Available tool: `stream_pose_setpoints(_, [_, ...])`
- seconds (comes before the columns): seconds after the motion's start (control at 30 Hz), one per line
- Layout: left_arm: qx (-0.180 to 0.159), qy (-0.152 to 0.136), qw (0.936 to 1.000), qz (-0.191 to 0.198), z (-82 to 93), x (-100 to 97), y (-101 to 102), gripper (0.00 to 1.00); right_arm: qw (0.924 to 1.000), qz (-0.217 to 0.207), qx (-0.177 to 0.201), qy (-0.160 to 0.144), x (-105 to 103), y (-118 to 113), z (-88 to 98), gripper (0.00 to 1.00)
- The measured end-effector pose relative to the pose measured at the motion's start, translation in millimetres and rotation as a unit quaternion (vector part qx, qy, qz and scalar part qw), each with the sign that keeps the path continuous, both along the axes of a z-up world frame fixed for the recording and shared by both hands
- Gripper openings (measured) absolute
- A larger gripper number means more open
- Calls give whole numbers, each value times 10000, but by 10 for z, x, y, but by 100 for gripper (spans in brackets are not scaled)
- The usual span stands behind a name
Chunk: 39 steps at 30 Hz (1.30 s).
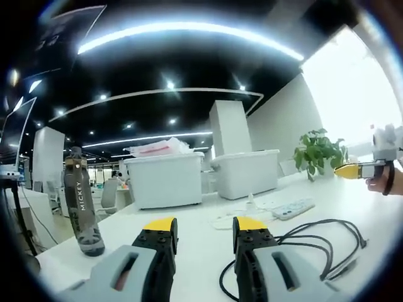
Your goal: Coil the Type-C to USB data cable on the desktop and secure it with Velcro straps.
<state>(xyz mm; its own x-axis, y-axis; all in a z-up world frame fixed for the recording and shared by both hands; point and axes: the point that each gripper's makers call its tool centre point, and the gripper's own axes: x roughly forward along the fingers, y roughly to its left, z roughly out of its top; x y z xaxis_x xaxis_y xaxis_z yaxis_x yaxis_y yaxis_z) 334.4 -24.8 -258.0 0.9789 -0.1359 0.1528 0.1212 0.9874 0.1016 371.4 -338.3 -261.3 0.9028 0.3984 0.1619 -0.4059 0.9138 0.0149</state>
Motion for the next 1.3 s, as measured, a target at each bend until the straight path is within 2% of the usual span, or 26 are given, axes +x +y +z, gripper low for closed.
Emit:
stream_pose_setpoints(0.13, [-103,38,9999,-61,-9,2,-8,37,9995,-249,-204,0,33,-58,-32,54])
stream_pose_setpoints(0.23, [-116,38,9999,-75,-9,1,-12,37,9994,-264,-238,-51,40,-61,-24,54])
stream_pose_setpoints(0.37, [-205,41,9997,-147,7,-4,-14,37,9996,-123,-241,-123,34,1,3,53])
stream_pose_setpoints(0.43, [-277,7,9995,-178,40,-11,7,37,9982,15,-512,-300,9,77,49,51])
stream_pose_setpoints(0.5, [-509,-25,9983,-291,79,-17,-2,37,9968,187,-712,-314,-14,182,63,45])
stream_pose_setpoints(0.53, [-606,-31,9975,-352,91,-16,-8,37,9968,399,-631,-294,-35,261,79,43])
stream_pose_setpoints(0.6, [-618,-36,9973,-387,103,-3,-10,37,9956,757,-548,0,-46,378,43,41])
stream_pose_setpoints(0.73, [-498,-114,9977,-452,179,13,-39,36,9886,1131,-972,223,-27,573,-51,38])
stream_pose_setpoints(0.77, [-482,-142,9976,-479,216,18,-42,36,9850,1338,-1042,316,-36,659,-94,36])
stream_pose_setpoints(0.9, [-441,-323,9969,-572,406,34,-49,35,9779,1747,-845,774,-17,821,-178,34])
stream_pose_setpoints(1.03, [-147,-441,9970,-617,540,67,-54,35,9724,1924,-931,939,56,910,-220,34])
stream_pose_setpoints(1.07, [-138,-445,9967,-660,551,76,-52,35,9683,2048,-990,1030,49,954,-255,33])
stream_pose_setpoints(1.17, [-113,-381,9955,-861,520,102,-78,35,9586,2300,-1118,1250,72,1072,-340,32])
stream_pose_setpoints(1.23, [-3,-209,9949,-988,418,132,-107,36,9544,2369,-1212,1352,123,1136,-389,31])
stream_pose_setpoints(1.3, [94,-51,9940,-1090,294,169,-139,36,9584,2230,-1268,1249,236,1166,-385,26])
